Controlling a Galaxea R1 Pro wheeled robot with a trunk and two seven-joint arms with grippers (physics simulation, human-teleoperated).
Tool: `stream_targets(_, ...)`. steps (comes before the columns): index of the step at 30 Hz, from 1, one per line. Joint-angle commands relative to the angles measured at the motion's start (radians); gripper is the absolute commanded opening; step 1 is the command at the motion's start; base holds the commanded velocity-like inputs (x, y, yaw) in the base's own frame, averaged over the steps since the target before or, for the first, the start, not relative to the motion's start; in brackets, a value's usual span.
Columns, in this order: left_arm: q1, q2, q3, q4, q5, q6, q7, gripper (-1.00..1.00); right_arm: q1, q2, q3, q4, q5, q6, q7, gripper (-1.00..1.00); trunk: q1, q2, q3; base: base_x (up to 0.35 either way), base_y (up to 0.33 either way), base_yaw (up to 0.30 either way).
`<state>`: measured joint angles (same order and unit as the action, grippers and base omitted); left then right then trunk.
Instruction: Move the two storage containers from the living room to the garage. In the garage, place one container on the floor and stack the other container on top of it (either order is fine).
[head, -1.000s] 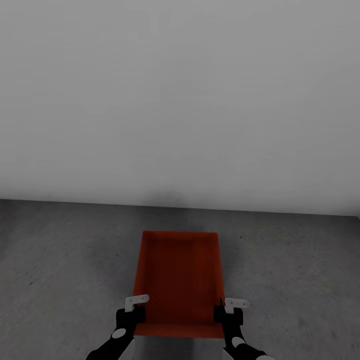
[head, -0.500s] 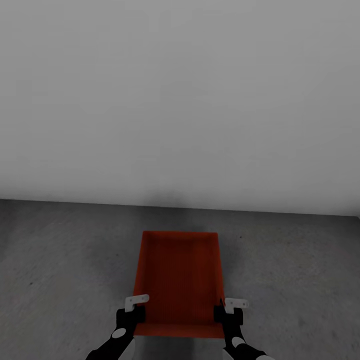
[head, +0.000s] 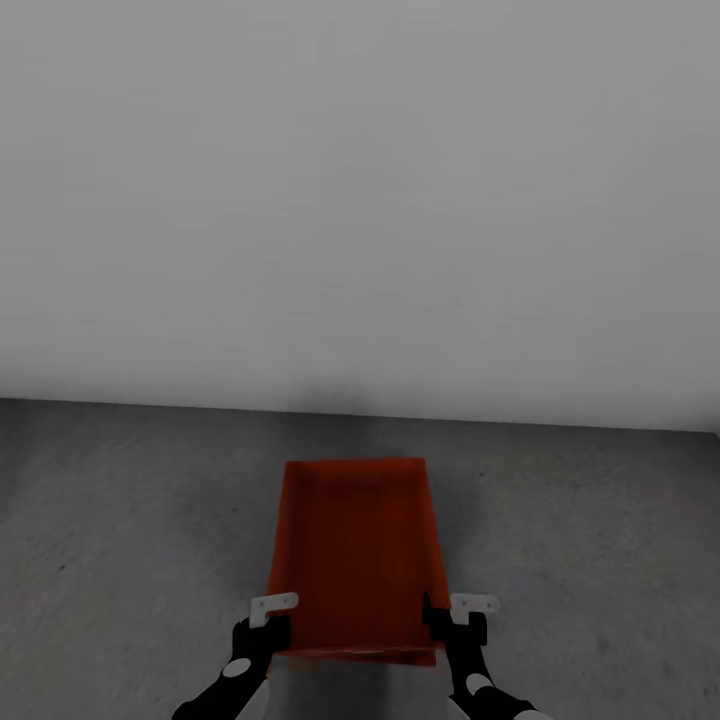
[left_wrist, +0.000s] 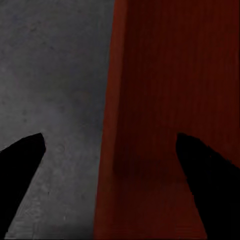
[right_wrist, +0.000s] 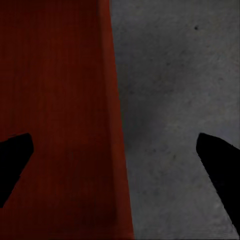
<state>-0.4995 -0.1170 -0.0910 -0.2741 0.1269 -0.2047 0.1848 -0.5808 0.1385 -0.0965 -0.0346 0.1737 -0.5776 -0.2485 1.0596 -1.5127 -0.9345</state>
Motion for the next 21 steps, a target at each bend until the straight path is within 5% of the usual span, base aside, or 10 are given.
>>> stream_targets(1, -0.001, 0.0, -0.009, 0.001, 0.01, -0.004, 0.005, 1.0, -0.001, 0.001, -0.008, 0.001, 0.011, -0.002, -0.005, 1.0, 0.0, 0.0, -0.001, 0.0, 0.0, 0.0)
stream_targets(21, -0.001, 0.0, -0.009, 0.001, 0.01, -0.005, 0.007, 1.0, -0.001, 0.0, -0.006, 0.001, 0.012, -0.002, -0.003, 1.0, 0.0, 0.0, -0.001, 0.0, 0.0, 0.0)
